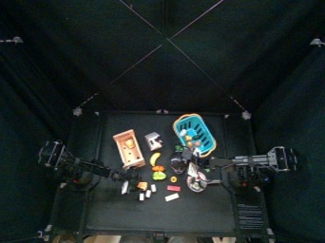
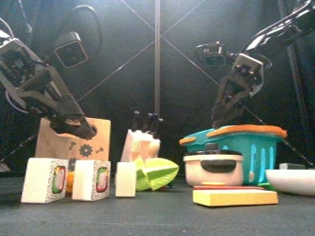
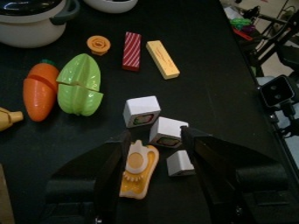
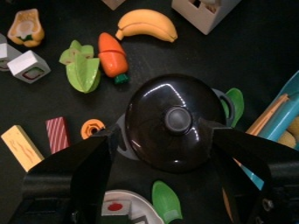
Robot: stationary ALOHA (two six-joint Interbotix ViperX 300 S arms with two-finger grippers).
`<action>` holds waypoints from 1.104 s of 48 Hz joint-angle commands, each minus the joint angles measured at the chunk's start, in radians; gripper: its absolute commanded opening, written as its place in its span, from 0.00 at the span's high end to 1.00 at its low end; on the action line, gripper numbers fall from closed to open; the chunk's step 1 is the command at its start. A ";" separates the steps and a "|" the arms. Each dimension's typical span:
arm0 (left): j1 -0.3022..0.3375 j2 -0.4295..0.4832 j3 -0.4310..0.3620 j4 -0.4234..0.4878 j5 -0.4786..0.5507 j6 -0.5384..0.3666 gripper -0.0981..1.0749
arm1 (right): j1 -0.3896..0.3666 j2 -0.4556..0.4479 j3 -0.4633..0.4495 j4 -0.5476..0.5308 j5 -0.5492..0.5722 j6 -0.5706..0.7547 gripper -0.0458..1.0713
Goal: Grab pot lid
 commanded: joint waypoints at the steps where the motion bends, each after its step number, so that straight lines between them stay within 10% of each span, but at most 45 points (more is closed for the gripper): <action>1: 0.003 0.000 -0.018 -0.002 -0.003 0.002 0.17 | -0.015 0.017 -0.023 -0.005 -0.011 0.002 0.06; 53: 0.003 0.003 -0.012 -0.002 -0.003 0.002 0.17 | -0.083 0.118 -0.049 -0.002 -0.020 -0.003 0.24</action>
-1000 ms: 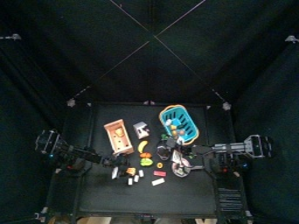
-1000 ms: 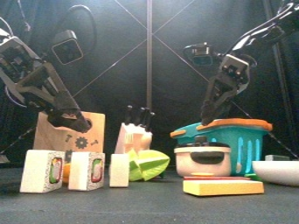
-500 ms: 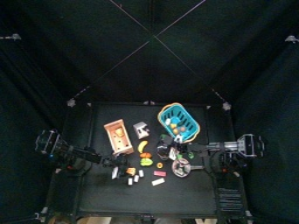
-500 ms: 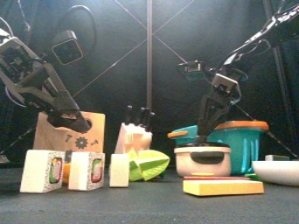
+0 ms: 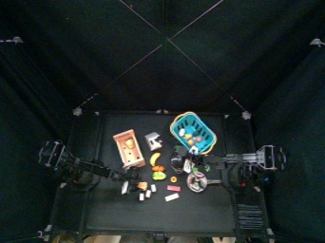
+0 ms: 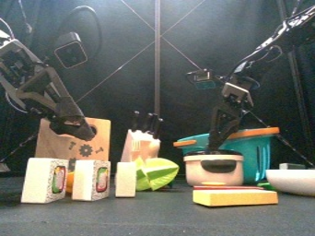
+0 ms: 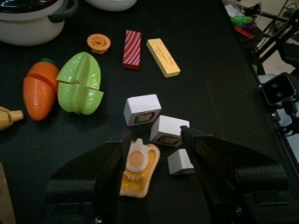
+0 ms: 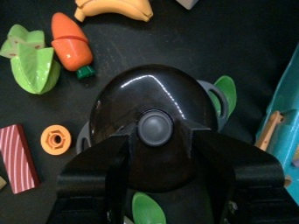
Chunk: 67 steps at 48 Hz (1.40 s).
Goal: Grab pot lid
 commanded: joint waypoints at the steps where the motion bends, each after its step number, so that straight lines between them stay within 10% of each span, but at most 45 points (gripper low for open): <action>1: 0.003 0.000 -0.012 -0.002 -0.005 -0.002 0.17 | -0.003 0.000 -0.023 -0.003 -0.005 -0.002 0.24; 67: 0.003 0.000 -0.012 -0.002 -0.003 -0.002 0.17 | -0.005 -0.021 -0.046 -0.006 0.023 -0.003 0.37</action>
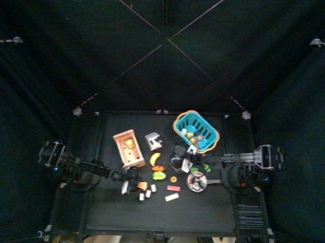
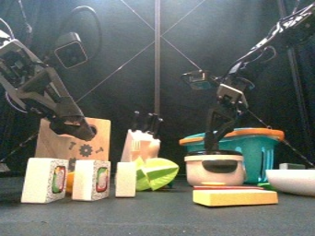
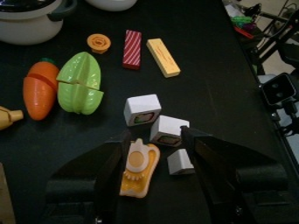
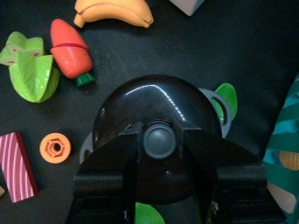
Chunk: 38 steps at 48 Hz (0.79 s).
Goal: Grab pot lid
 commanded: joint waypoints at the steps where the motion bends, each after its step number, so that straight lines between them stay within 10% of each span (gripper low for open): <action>1: 0.005 0.000 -0.011 -0.002 -0.003 0.000 0.17 | -0.003 -0.037 -0.015 -0.003 0.003 0.000 0.37; 38: 0.003 0.000 -0.012 -0.002 -0.003 -0.002 0.17 | -0.003 -0.083 -0.021 -0.003 0.005 0.000 0.37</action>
